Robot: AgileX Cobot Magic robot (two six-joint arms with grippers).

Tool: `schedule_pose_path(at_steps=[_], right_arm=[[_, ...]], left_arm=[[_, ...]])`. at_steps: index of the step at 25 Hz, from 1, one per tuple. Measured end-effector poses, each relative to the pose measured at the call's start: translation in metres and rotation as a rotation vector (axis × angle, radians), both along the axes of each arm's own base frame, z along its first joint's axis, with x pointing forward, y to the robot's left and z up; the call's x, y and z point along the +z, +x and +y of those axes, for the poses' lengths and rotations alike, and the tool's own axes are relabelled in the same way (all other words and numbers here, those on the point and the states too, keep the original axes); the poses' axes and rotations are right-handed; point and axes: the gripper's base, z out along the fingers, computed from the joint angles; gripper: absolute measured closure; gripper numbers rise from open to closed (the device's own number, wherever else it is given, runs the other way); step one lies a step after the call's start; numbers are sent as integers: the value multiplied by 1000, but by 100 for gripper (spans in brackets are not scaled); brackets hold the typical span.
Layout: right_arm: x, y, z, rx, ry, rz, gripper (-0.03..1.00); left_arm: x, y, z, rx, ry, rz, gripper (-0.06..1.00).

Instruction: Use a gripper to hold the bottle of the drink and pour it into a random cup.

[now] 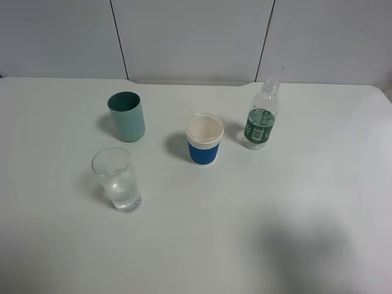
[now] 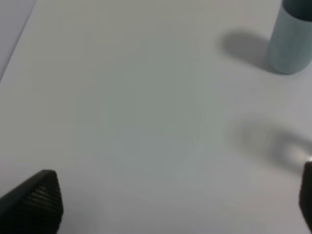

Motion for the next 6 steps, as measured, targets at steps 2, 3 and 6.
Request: schedule_pose_path(at_steps=[2,3,6], right_arm=[[0,0,0,0,0,0,5],[0,0,0,0,0,0,5],[0,0,0,0,0,0,5]], left_arm=[[0,0,0,0,0,0,-4],[0,0,0,0,0,0,-4],[0,0,0,0,0,0,-4]])
